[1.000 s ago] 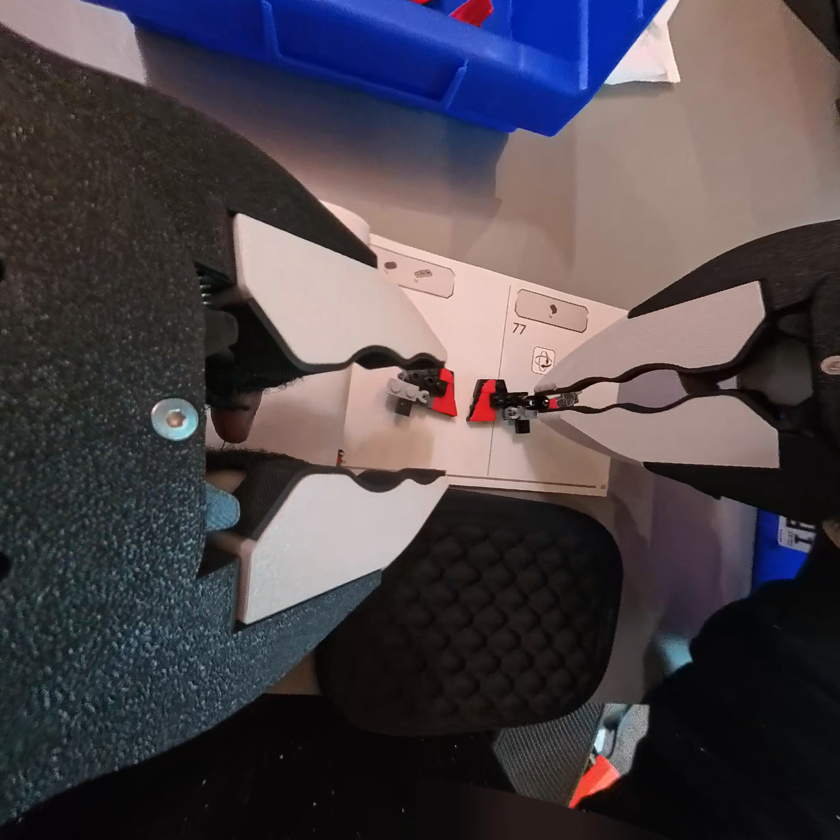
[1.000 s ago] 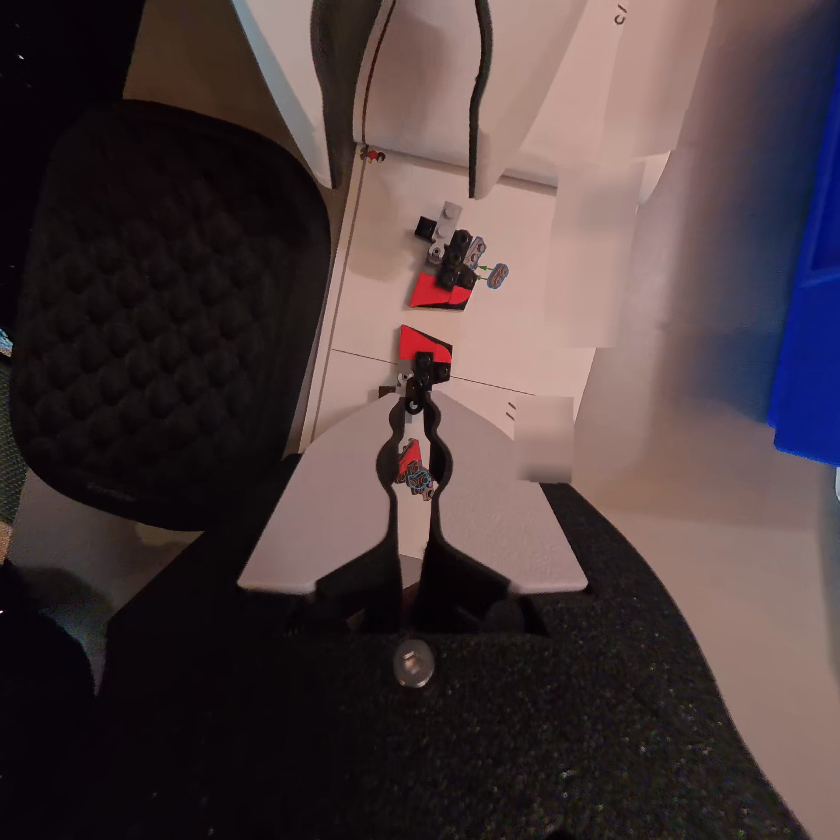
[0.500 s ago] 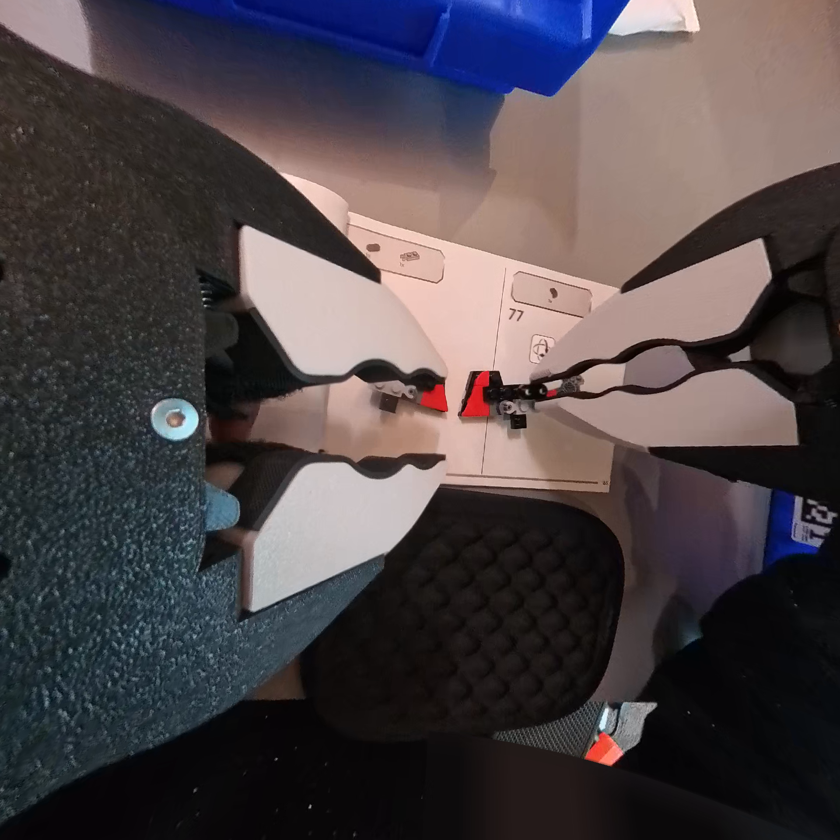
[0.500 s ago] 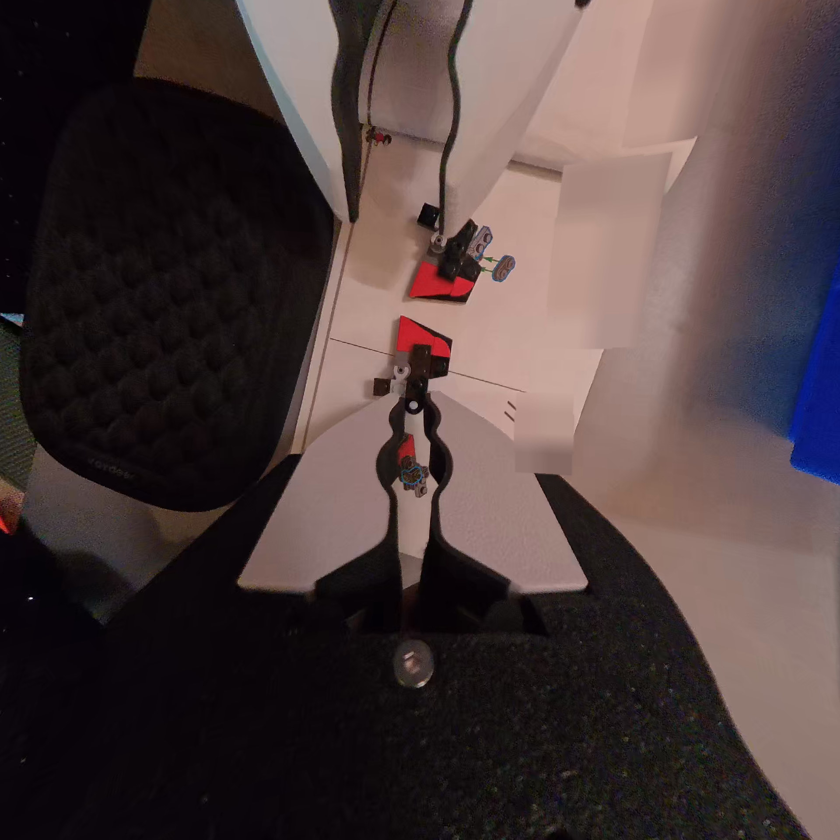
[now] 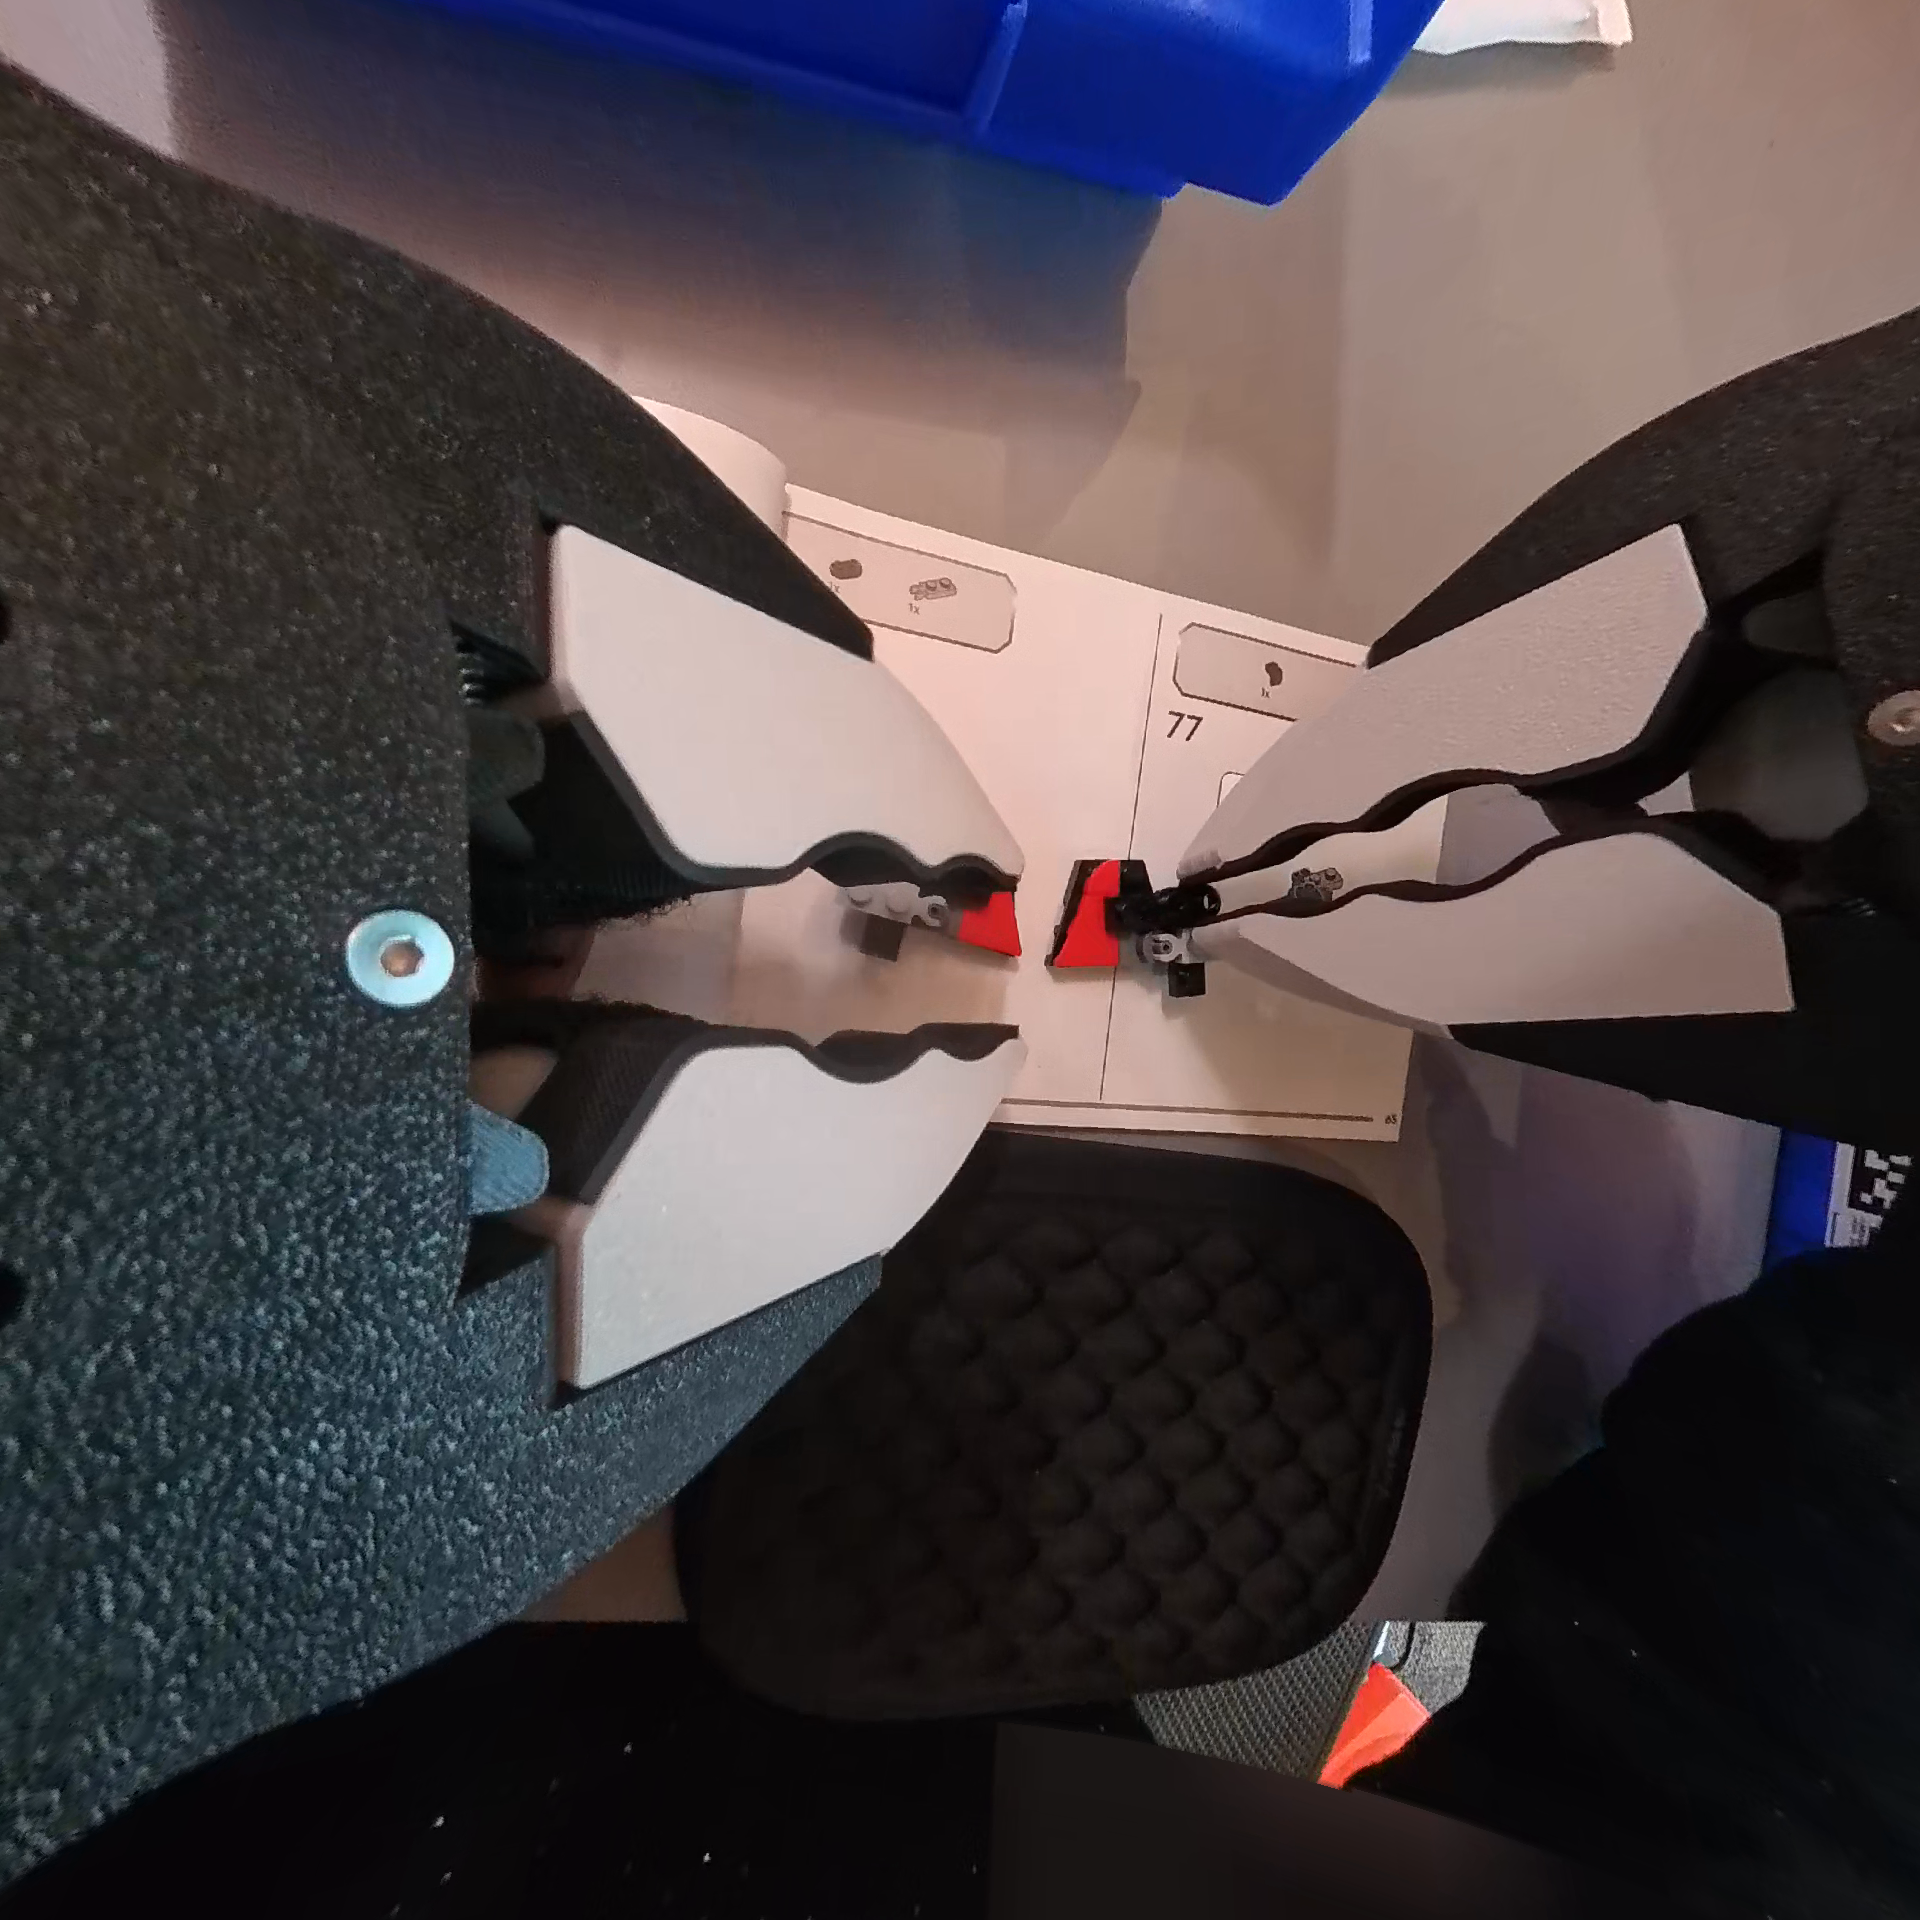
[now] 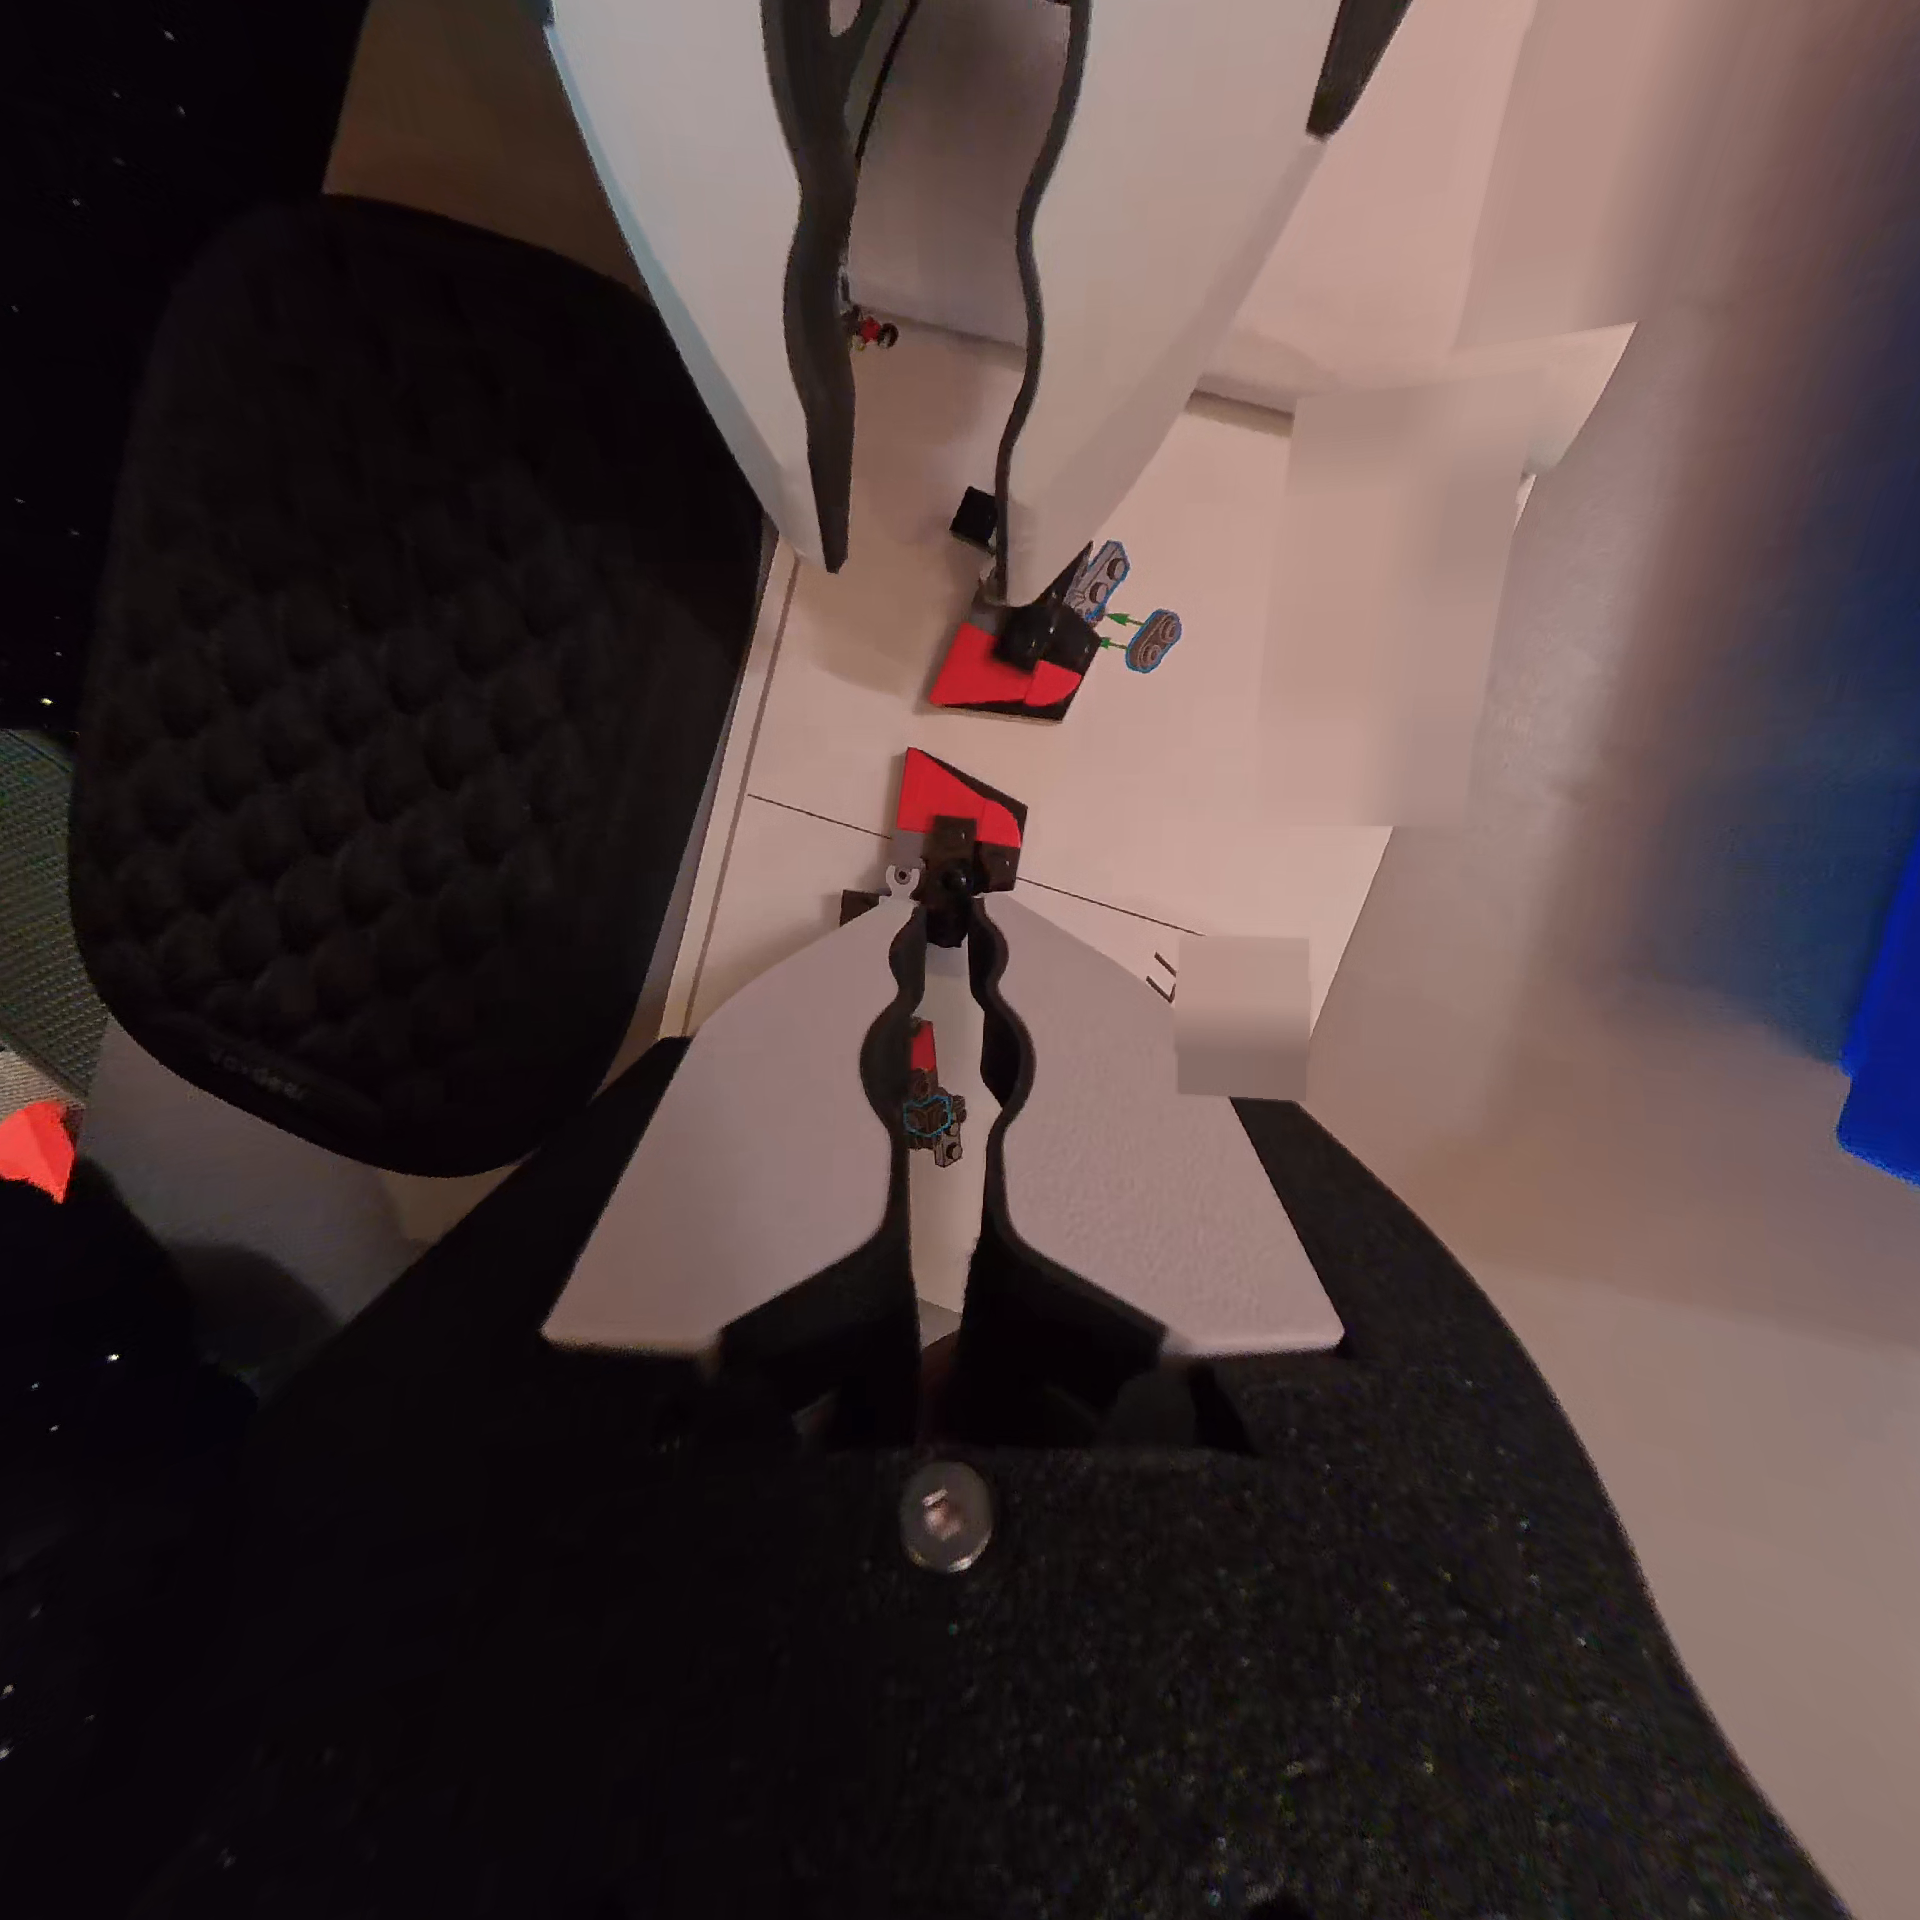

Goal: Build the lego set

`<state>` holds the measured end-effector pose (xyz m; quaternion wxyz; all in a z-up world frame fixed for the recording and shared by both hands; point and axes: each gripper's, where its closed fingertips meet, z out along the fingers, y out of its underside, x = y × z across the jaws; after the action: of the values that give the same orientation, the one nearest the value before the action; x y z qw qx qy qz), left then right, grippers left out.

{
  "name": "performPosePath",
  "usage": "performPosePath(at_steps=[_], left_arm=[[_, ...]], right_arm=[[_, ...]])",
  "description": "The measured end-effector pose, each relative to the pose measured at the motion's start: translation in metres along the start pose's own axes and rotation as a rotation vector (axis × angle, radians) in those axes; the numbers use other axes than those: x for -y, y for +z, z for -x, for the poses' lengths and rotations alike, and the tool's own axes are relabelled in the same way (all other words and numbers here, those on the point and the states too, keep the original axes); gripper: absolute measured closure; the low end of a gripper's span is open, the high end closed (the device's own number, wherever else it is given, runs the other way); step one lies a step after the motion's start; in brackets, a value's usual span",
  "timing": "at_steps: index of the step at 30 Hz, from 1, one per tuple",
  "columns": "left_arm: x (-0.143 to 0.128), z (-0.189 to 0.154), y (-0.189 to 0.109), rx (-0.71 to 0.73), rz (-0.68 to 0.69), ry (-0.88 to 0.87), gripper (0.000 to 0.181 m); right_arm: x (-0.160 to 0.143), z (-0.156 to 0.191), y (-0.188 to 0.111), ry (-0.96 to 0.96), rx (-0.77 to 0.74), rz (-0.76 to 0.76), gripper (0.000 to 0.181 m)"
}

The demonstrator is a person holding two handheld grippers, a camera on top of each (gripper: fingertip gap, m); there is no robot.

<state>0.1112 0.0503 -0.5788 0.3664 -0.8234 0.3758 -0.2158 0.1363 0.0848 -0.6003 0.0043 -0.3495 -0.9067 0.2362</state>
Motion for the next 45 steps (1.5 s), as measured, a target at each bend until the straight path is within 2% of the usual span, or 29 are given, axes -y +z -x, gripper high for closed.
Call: performPosePath(at_steps=[26,32,45], left_arm=[[-0.003,0.002,-0.001,0.001,-0.002,-0.003,0.153],[0.004,0.014,0.014,0.064,0.017,0.02,0.174],[0.01,0.008,0.038,0.023,0.048,0.045,0.171]], right_arm=[[0.001,0.001,-0.001,0.018,0.023,0.022,0.173],[-0.002,0.001,-0.001,0.031,0.016,0.024,0.173],[0.0,0.004,0.001,0.056,0.041,0.011,0.173]])
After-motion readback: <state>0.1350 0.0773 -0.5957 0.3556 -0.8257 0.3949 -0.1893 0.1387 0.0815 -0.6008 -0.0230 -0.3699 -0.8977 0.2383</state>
